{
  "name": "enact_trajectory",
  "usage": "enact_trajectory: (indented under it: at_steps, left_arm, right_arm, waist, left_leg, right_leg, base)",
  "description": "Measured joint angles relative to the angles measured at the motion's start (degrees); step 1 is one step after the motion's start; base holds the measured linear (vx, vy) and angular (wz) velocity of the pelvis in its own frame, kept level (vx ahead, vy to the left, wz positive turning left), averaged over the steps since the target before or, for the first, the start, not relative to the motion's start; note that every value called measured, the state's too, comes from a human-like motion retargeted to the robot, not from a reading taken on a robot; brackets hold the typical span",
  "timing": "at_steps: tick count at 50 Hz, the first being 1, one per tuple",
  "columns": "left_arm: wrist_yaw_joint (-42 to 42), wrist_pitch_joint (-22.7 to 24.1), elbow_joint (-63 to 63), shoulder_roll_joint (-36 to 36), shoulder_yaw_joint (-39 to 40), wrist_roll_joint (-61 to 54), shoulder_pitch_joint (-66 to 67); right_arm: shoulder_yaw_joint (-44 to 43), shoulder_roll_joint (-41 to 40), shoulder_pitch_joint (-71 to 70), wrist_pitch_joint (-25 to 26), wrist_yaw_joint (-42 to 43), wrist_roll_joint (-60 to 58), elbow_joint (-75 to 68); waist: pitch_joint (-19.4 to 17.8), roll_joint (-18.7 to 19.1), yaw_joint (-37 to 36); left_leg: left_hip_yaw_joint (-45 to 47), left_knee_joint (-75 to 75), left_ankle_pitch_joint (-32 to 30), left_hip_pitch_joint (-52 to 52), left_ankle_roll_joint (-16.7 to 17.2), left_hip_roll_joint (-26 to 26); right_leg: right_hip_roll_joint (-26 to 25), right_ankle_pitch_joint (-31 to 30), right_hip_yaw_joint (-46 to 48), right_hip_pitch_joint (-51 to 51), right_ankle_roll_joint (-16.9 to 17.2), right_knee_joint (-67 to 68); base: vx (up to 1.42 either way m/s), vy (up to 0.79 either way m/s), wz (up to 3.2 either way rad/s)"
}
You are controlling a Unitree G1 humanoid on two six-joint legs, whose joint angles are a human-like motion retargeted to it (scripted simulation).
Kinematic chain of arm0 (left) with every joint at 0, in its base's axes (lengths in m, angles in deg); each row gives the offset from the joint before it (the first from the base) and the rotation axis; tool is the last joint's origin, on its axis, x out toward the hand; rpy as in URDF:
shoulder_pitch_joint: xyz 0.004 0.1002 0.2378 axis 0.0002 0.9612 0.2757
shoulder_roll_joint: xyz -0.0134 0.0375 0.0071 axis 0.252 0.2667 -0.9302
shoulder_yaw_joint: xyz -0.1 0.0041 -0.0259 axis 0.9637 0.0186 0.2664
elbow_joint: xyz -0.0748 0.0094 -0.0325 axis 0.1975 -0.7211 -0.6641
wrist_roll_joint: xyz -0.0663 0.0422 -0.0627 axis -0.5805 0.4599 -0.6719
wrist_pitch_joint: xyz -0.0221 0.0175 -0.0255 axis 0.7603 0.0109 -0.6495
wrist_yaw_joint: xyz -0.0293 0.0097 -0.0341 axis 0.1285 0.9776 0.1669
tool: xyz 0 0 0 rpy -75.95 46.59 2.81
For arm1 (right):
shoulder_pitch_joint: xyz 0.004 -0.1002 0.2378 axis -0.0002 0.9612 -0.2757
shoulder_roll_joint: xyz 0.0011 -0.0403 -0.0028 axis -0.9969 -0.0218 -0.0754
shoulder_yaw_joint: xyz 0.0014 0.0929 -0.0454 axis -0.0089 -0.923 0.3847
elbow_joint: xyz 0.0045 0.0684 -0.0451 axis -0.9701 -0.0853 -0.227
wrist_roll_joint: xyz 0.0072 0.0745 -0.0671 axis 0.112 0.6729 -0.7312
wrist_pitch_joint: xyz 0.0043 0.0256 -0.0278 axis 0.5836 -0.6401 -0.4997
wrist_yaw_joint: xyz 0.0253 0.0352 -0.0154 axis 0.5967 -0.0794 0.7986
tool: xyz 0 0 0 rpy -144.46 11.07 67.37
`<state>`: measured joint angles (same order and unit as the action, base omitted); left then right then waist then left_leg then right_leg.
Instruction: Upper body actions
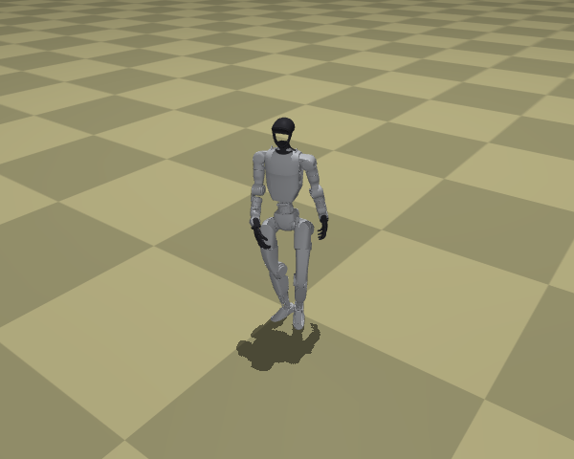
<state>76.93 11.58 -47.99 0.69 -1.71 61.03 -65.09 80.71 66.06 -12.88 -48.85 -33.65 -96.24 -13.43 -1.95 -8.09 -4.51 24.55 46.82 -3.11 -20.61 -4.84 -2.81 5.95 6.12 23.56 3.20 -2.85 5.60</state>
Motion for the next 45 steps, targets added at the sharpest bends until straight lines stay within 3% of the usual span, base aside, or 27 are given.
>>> enact_trajectory:
  at_steps: [2,3,5,7,8,10,12,15,18,23,28,30,32,33,35,37,38,40,42,45]
  left_arm:
    - [3.26,1.70,0.15,-0.90,-3.46,-0.34,-5.29]
    - [4.97,2.64,0.35,-1.37,-5.51,-0.51,-8.03]
    - [7.61,4.79,1.12,-3.08,-9.12,-0.42,-13.76]
    - [6.66,6.74,2.80,-4.42,-11.72,-0.59,-23.71]
    - [5.15,8.23,4.53,-4.78,-12.95,-0.56,-28.13]
    - [0.16,10.14,9.43,-4.20,-16.81,-2.00,-37.20]
    - [-1.41,10.49,15.63,-4.58,-14.24,3.59,-43.93]
    - [4.36,14.69,20.42,-5.97,-13.92,6.09,-49.87]
    - [8.33,17.85,22.65,-7.32,-15.56,6.53,-49.52]
    - [5.78,13.88,20.95,-7.58,-17.50,9.07,-45.54]
    - [3.09,12.45,14.64,-7.52,-16.15,5.86,-32.88]
    - [6.14,13.62,12.25,-8.11,-14.10,4.49,-24.45]
    - [10.48,14.75,9.82,-8.04,-10.71,4.46,-14.57]
    - [12.09,14.24,8.59,-7.47,-8.60,4.34,-10.19]
    - [13.22,12.19,4.77,-5.62,-4.64,2.75,-4.52]
    - [12.01,10.09,-0.88,-2.65,-1.86,1.07,0.22]
    - [10.14,7.11,-2.12,-1.55,-1.38,-0.22,2.05]
    - [5.24,-0.17,-2.53,-1.04,0.58,-0.11,5.28]
    - [3.12,-1.39,-2.36,-1.39,4.11,0.86,7.63]
    - [1.46,1.76,-1.12,-0.84,9.19,0.00,13.04]
  right_arm:
    - [-2.85,1.79,6.70,2.89,3.16,-3.59,-5.73]
    - [-4.19,2.79,9.83,4.40,4.95,-4.33,-8.69]
    - [-6.50,5.57,15.15,7.65,8.54,-5.10,-14.09]
    - [-8.37,8.62,17.59,11.51,12.08,-5.49,-16.07]
    - [-9.12,9.66,19.19,12.13,14.48,-5.09,-16.48]
    - [-11.01,12.07,20.90,11.68,19.27,-3.55,-18.72]
    - [-12.36,13.35,23.39,12.66,20.88,-2.22,-19.36]
    - [-13.75,15.32,28.79,16.19,23.74,-0.73,-19.36]
    - [-15.28,16.58,36.81,16.41,28.52,5.06,-19.36]
    - [-19.89,14.79,40.04,12.24,28.90,13.07,-19.36]
    - [-17.32,13.04,34.77,11.24,22.28,12.95,-19.36]
    - [-14.91,12.34,31.08,12.23,20.31,11.33,-19.36]
    - [-11.99,11.42,25.96,13.65,18.53,9.54,-19.36]
    - [-9.42,10.70,22.13,14.89,17.27,9.91,-19.36]
    - [-4.22,8.29,10.55,16.99,14.65,12.54,-19.36]
    - [-3.77,5.17,-0.50,14.42,10.57,10.74,-18.95]
    - [-4.05,3.84,-5.98,13.58,6.41,9.01,-17.71]
    - [-5.02,1.00,-13.83,12.99,-1.94,5.70,-10.21]
    - [-5.81,-1.12,-18.87,10.81,-5.05,4.95,-4.19]
    - [-4.11,-3.01,-25.50,4.95,-6.01,10.06,4.58]
  waist:
    - [1.71,2.42,2.51]
    - [2.20,3.99,3.83]
    - [2.58,6.46,6.94]
    - [-1.36,7.48,9.70]
    - [-4.16,7.61,12.94]
    - [-9.08,5.72,14.39]
    - [-13.12,6.07,18.05]
    - [-13.94,7.50,22.19]
    - [-9.63,9.44,22.36]
    - [-5.18,8.72,18.62]
    - [-0.31,9.49,14.35]
    - [1.91,9.00,13.04]
    - [3.31,8.12,12.78]
    - [3.31,7.32,11.73]
    - [0.61,4.26,8.79]
    - [-2.61,3.81,4.84]
    - [-4.65,4.31,5.69]
    - [-8.30,5.26,4.25]
    - [-10.91,4.05,2.82]
    - [-12.25,0.62,-1.75]
  left_leg:
    - [-5.92,-18.31,0.20,10.97,2.28,3.73]
    - [-9.22,-27.05,7.69,16.21,3.58,5.04]
    - [-3.47,-38.82,14.65,22.93,-0.14,3.44]
    - [-10.98,-40.33,12.78,21.31,-0.18,3.36]
    - [-14.77,-39.21,12.12,20.18,0.10,3.07]
    - [-14.87,-39.46,11.36,19.75,-1.43,5.62]
    - [-17.43,-40.30,10.51,19.67,-2.43,5.80]
    - [-19.71,-41.78,9.16,18.26,-2.57,4.72]
    - [-19.64,-43.09,9.00,18.25,-2.61,3.44]
    - [-17.77,-44.75,9.62,20.15,-1.62,3.69]
    - [-13.29,-44.94,12.43,22.67,-0.37,3.93]
    - [-10.63,-42.75,14.48,22.82,0.07,5.12]
    - [-9.82,-35.36,14.48,20.56,1.18,5.80]
    - [-6.55,-29.40,11.12,18.63,2.16,4.67]
    - [-2.90,-7.87,0.88,7.79,2.72,0.23]
    - [-1.39,12.48,-0.79,-4.52,-4.44,-5.39]
    - [-3.64,21.48,2.65,-10.78,-5.37,-6.27]
    - [-1.79,34.86,7.28,-21.02,-9.09,-13.05]
    - [-0.12,41.44,11.71,-26.46,-10.02,-14.40]
    - [4.60,47.07,15.61,-35.04,-10.16,-11.66]
  right_leg:
    - [-1.70,1.78,3.27,0.07,0.85,3.18]
    - [-2.98,2.27,4.67,-0.50,0.90,6.15]
    - [-1.75,-6.82,10.00,-3.85,0.61,16.53]
    - [4.45,-20.00,7.00,-16.12,-0.63,39.90]
    - [2.61,-22.85,1.51,-23.29,-1.32,48.66]
    - [10.45,-18.78,0.78,-33.96,-5.13,66.44]
    - [14.75,-16.67,1.93,-42.11,-7.21,76.81]
    - [11.91,-14.01,1.04,-53.15,-7.92,81.73]
    - [10.56,-10.62,3.43,-54.46,-8.68,79.51]
    - [6.98,-8.88,3.06,-42.24,-4.31,68.26]
    - [-2.54,-14.85,-0.93,-18.30,-0.50,35.11]
    - [-5.57,-11.86,-3.09,-7.72,4.57,17.72]
    - [-2.85,-3.19,7.28,0.53,4.23,5.53]
    - [-2.22,-0.62,6.18,0.75,2.92,3.77]
    - [1.21,-0.92,2.00,-0.16,2.93,1.60]
    - [1.24,-1.74,0.06,-1.13,2.29,2.80]
    - [0.94,-2.28,1.38,-0.98,1.96,2.95]
    - [-1.01,-2.81,0.93,-1.34,0.41,2.80]
    - [-2.29,-2.64,-0.03,0.06,-1.91,1.53]
    - [-1.45,-2.55,-4.66,0.59,-4.36,0.96]
  base:
    - [0.36,0.12,0.55]
    - [0.30,0.08,0.61]
    - [0.16,0.12,0.38]
    - [-0.28,0.16,0.44]
    - [-0.50,0.10,1.01]
    - [-0.57,0.13,0.60]
    - [-0.46,0.16,0.88]
    - [-0.14,0.05,0.54]
    - [0.38,-0.12,-0.09]
    - [0.16,-0.11,-0.32]
    - [0.19,-0.01,-0.78]
    - [0.30,0.01,-0.57]
    - [0.11,-0.11,-0.42]
    - [-0.14,-0.10,-0.93]
    - [-0.40,-0.18,-1.34]
    - [-0.36,-0.28,-0.88]
    - [-0.41,-0.18,0.13]
    - [-0.44,-0.13,0.08]
    - [-0.21,-0.30,-0.36]
    - [0.15,-0.20,-0.57]
